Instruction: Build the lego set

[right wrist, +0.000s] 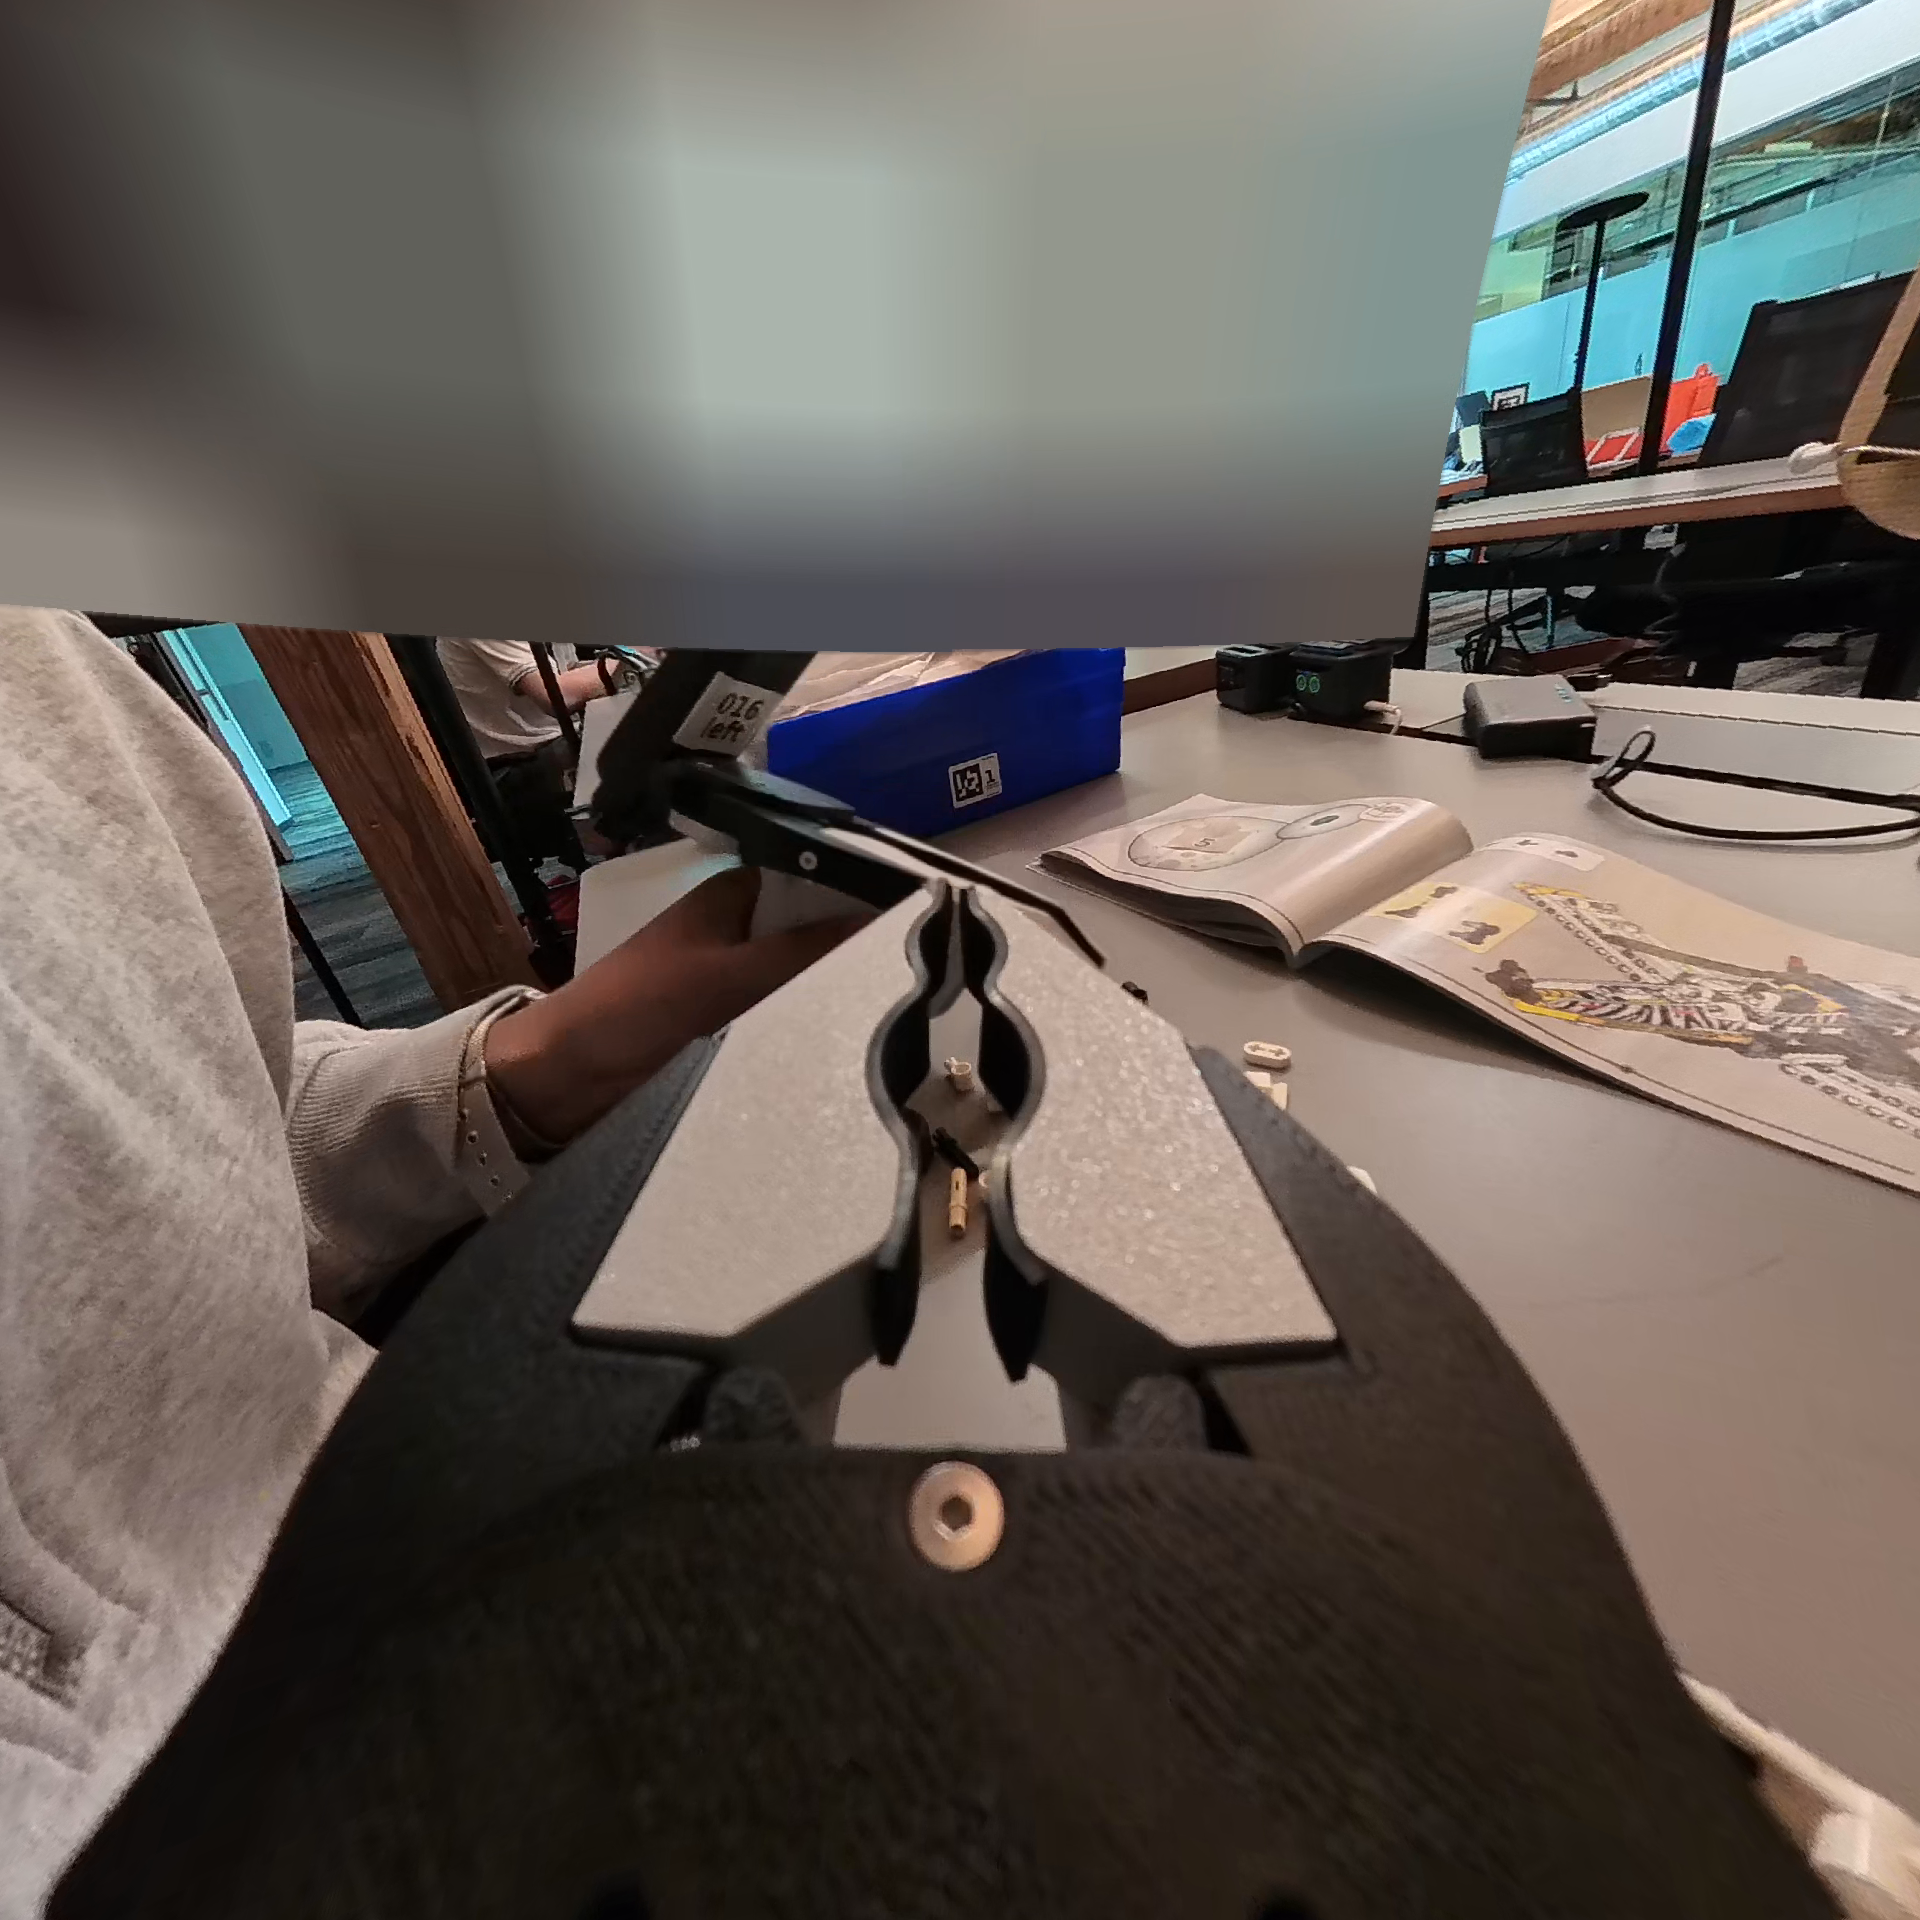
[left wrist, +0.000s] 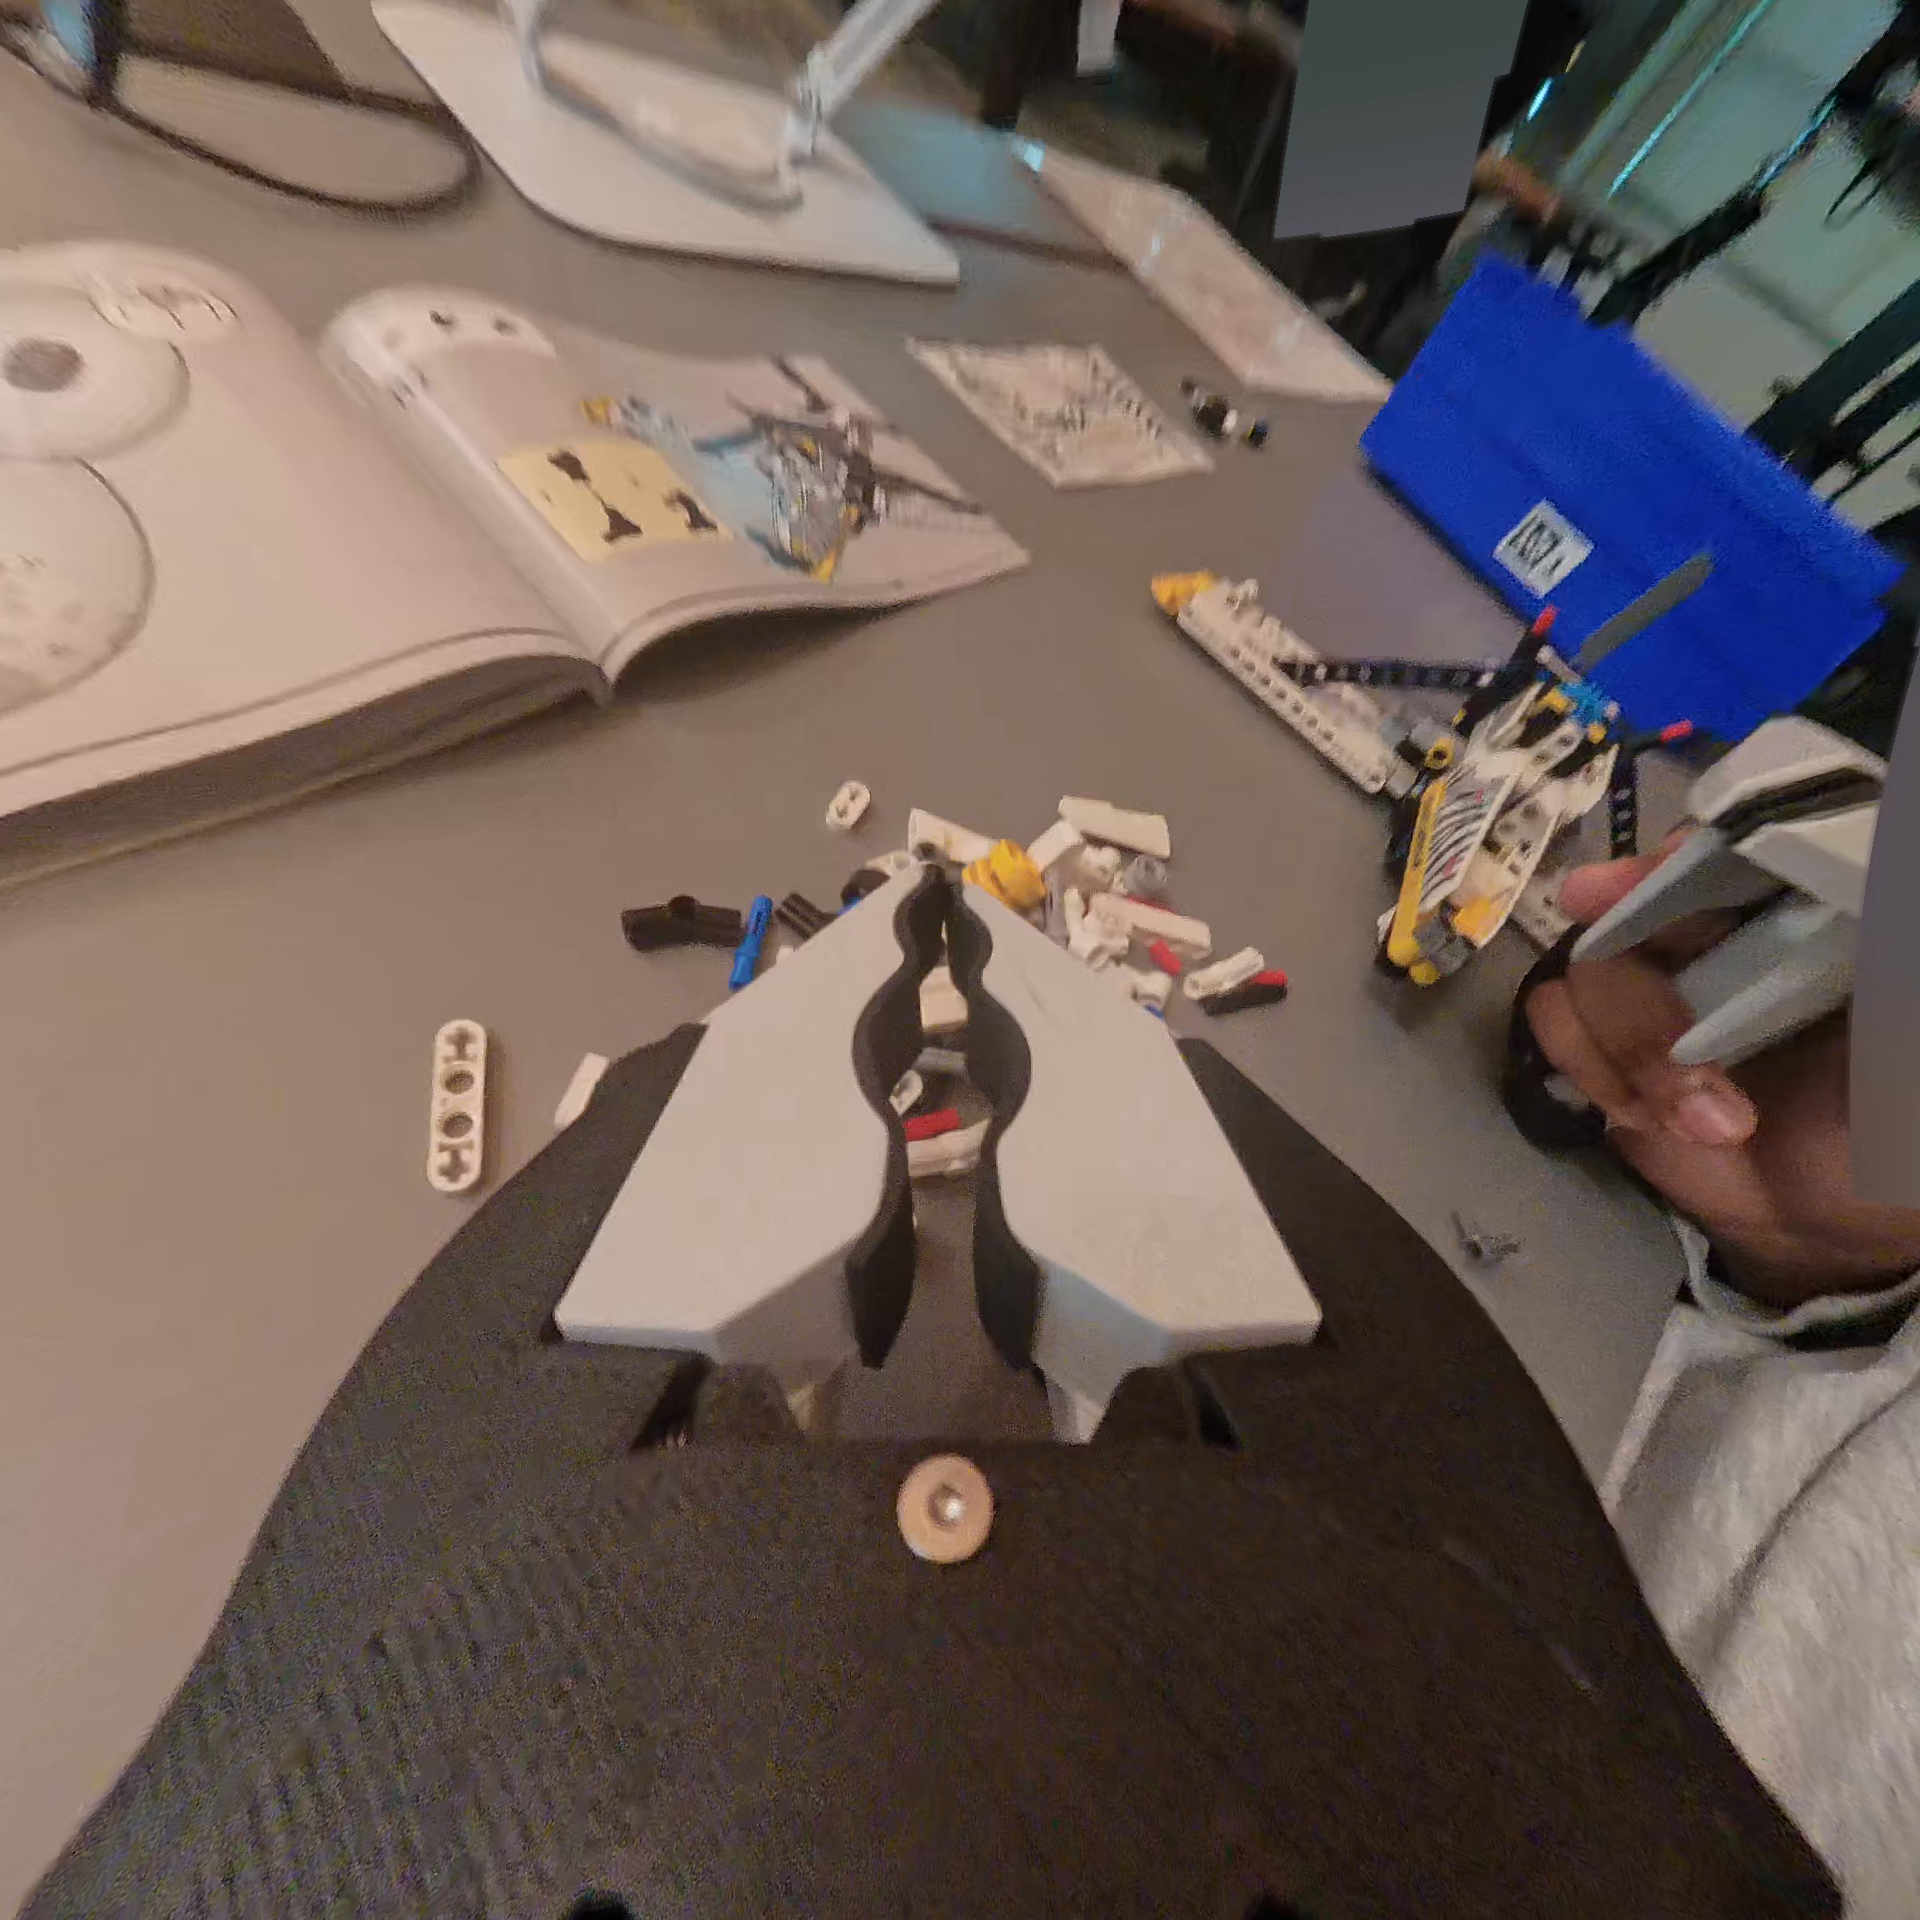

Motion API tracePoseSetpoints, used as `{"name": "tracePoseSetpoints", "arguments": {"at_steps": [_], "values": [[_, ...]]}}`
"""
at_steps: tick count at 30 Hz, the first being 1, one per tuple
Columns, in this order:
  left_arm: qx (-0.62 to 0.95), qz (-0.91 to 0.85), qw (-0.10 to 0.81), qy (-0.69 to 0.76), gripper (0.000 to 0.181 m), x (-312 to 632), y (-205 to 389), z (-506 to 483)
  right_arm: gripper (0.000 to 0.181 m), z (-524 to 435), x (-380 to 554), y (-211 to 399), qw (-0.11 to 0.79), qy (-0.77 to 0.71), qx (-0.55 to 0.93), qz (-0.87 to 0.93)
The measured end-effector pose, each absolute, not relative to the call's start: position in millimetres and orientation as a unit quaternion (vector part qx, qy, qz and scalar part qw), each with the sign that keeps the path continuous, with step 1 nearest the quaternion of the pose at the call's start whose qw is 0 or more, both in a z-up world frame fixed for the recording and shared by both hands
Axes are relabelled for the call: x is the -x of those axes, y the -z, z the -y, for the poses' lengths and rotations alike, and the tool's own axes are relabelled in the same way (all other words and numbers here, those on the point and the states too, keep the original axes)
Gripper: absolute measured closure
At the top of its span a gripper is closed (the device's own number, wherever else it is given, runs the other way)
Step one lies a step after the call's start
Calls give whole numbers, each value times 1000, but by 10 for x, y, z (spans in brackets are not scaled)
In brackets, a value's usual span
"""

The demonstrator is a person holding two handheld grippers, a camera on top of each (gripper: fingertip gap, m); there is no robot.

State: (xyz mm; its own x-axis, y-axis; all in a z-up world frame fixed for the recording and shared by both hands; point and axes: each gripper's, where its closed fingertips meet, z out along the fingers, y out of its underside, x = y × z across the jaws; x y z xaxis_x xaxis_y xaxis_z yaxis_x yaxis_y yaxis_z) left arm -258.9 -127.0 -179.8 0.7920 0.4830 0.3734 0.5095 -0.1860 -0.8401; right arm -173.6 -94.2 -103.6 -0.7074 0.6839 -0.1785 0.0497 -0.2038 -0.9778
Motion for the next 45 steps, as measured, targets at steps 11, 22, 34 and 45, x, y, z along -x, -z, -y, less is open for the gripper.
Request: {"name": "tracePoseSetpoints", "arguments": {"at_steps": [11,22,34,45], "values": [[853,300,426,-22,175,2527,2179,1144,181,951,1730,1032,223,-711,309,590],[841,328,431,10,167,2588,2195,1119,181,956,1724,1030,225,-711,308,591],[819,324,472,39,176,2580,2082,1090,181,944,1719,1018,223,-715,309,587],[684,315,617,228,176,2467,1604,1088,181,942,1721,1021,221,-715,310,587]]}}
